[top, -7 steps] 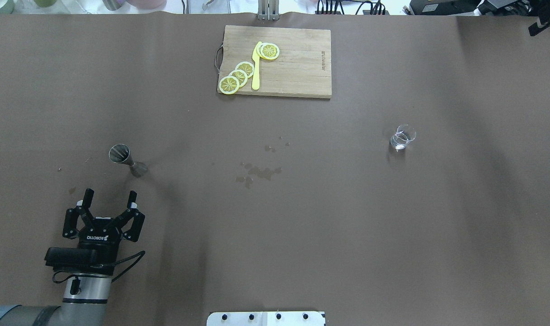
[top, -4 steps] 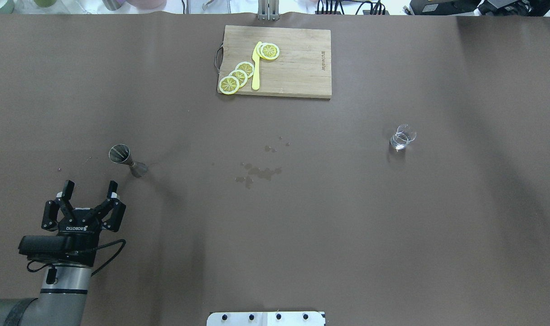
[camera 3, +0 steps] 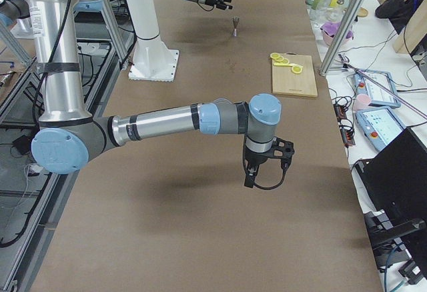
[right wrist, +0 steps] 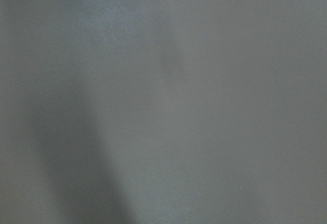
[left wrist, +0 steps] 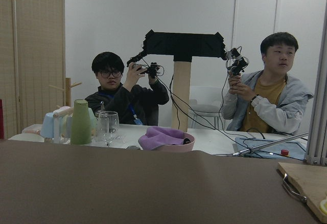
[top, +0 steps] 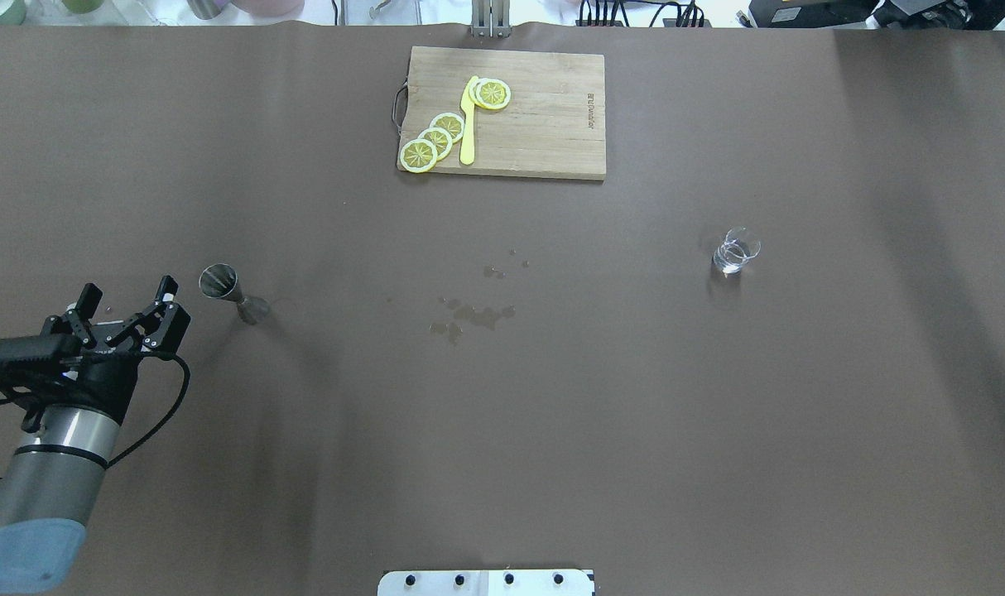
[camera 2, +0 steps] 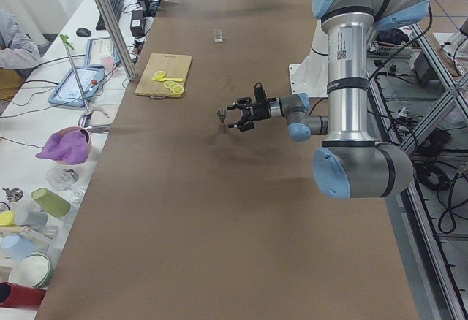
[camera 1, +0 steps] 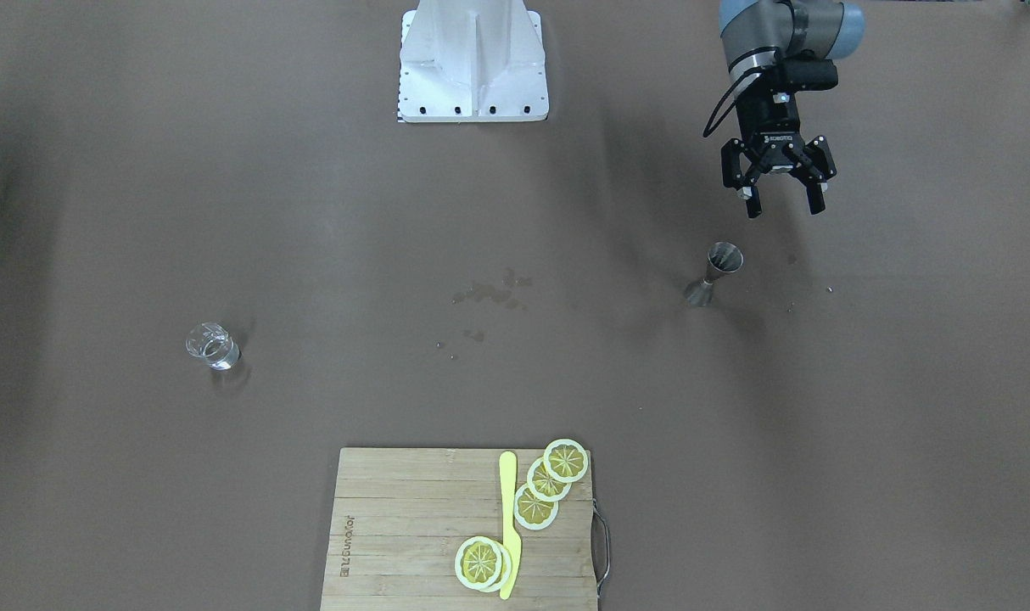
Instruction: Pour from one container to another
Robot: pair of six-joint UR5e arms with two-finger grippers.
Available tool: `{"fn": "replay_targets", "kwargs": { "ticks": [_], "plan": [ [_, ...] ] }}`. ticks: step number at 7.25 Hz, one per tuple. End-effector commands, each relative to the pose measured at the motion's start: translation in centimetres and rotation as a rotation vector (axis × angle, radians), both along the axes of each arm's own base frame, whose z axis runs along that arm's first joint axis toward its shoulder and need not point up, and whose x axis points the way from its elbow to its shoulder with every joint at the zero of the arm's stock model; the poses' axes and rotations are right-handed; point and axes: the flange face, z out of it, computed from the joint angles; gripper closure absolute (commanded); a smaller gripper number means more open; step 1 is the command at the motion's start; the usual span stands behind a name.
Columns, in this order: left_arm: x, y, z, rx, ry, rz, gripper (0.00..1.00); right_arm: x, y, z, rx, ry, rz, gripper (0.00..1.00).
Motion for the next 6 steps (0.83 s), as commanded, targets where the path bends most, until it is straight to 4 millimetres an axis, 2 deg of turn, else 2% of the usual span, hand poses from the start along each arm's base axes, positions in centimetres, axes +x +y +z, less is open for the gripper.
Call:
{"fn": "replay_targets", "kwargs": {
  "ticks": [1, 3, 4, 5, 6],
  "plan": [
    [-8.2, -5.8, -2.2, 0.259, -0.108, 0.429, 0.02, -0.2, 0.3, 2.0, -0.003, -0.028, 0.004, 0.00],
    [-9.9, -7.5, -1.3, 0.225, -0.141, 0.475, 0.02, -0.2, 1.1, 3.0, -0.019, -0.028, 0.004, 0.00],
    [-11.7, -9.5, 0.2, 0.148, -0.175, 0.529, 0.02, -0.2, 1.1, 3.0, -0.019, -0.028, 0.004, 0.00],
    [-14.1, -11.7, 2.7, 0.084, -0.185, 0.560, 0.02, -0.1, 1.1, 3.2, -0.019, -0.026, 0.000, 0.00],
    [-16.5, -12.8, 4.0, 0.049, -0.166, 0.619, 0.02, -0.1, 1.2, 2.5, 0.000, -0.025, -0.003, 0.00]
  ]
}}
